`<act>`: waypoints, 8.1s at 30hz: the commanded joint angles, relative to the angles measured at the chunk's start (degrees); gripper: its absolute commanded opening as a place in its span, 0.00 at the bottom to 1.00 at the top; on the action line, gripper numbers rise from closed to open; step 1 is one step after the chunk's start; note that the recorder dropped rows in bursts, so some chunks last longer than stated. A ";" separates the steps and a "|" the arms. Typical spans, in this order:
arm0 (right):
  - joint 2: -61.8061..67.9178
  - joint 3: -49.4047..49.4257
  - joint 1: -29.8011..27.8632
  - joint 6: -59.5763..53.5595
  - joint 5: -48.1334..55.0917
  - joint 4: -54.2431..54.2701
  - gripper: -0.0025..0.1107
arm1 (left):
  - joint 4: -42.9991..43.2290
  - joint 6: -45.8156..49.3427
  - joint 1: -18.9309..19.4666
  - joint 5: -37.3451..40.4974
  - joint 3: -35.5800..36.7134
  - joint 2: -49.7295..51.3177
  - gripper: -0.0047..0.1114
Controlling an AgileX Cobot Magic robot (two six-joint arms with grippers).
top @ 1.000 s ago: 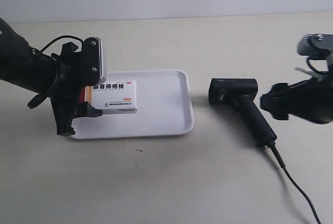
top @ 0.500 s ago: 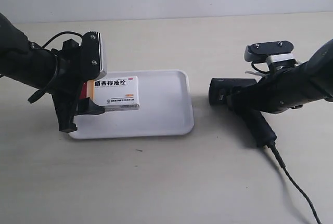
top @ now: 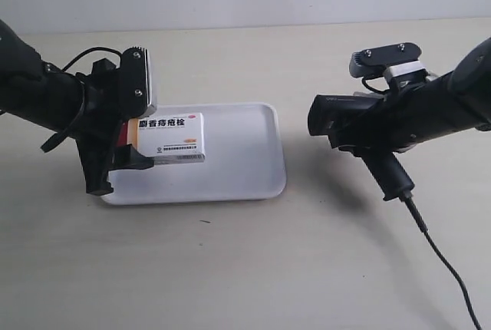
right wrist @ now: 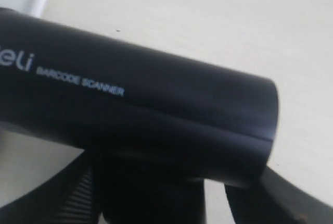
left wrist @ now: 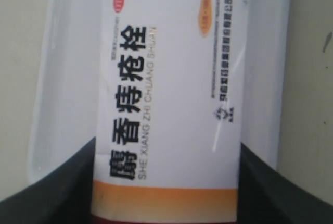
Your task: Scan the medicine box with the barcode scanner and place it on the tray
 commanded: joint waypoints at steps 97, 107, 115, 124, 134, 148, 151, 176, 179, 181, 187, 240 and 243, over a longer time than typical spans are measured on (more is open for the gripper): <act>-90.79 37.28 0.00 12.81 -6.71 -5.30 0.02 | -57.75 2.64 5.41 5.90 36.53 -63.76 0.06; -91.03 37.28 0.00 12.68 -6.71 -5.30 0.02 | -57.75 11.88 15.91 1.90 47.15 -86.62 0.06; -91.03 37.28 0.00 12.79 -6.60 -5.30 0.02 | -55.55 8.90 18.26 -7.09 48.60 -96.18 0.06; -91.03 37.28 0.00 12.79 -6.72 -5.30 0.02 | 18.92 -73.85 18.56 -18.83 50.76 -99.46 0.06; -91.03 37.28 0.00 12.79 -6.72 -5.30 0.02 | 39.20 -94.36 18.70 -13.61 50.76 -99.46 0.06; -91.03 37.28 0.00 12.79 -6.72 -5.30 0.02 | 43.74 -102.17 22.88 -11.54 50.76 -99.46 0.06; -91.03 37.28 0.00 12.79 -6.72 -5.30 0.02 | 43.74 -102.30 23.12 -10.46 50.76 -99.46 0.06; -91.03 37.28 0.00 12.79 -6.72 -5.30 0.02 | 43.96 -103.33 23.12 -9.25 50.76 -99.46 0.06; -91.03 37.28 0.00 12.79 -6.72 -5.30 0.02 | 43.96 -103.33 23.12 -9.25 50.76 -99.46 0.06; -91.03 37.28 0.00 12.90 -6.72 -5.14 0.02 | 43.96 -103.33 23.12 -9.25 50.76 -99.46 0.06; -91.03 41.66 0.00 36.98 -7.78 -30.67 0.02 | 43.96 -103.33 23.12 -9.25 50.76 -99.46 0.06; -101.47 43.40 -17.21 59.12 0.86 -49.31 0.02 | 43.96 -103.33 23.12 -9.25 50.76 -99.46 0.06; -101.47 43.40 -17.21 59.12 0.86 -49.31 0.02 | 43.96 -103.33 23.12 -9.25 50.76 -99.46 0.06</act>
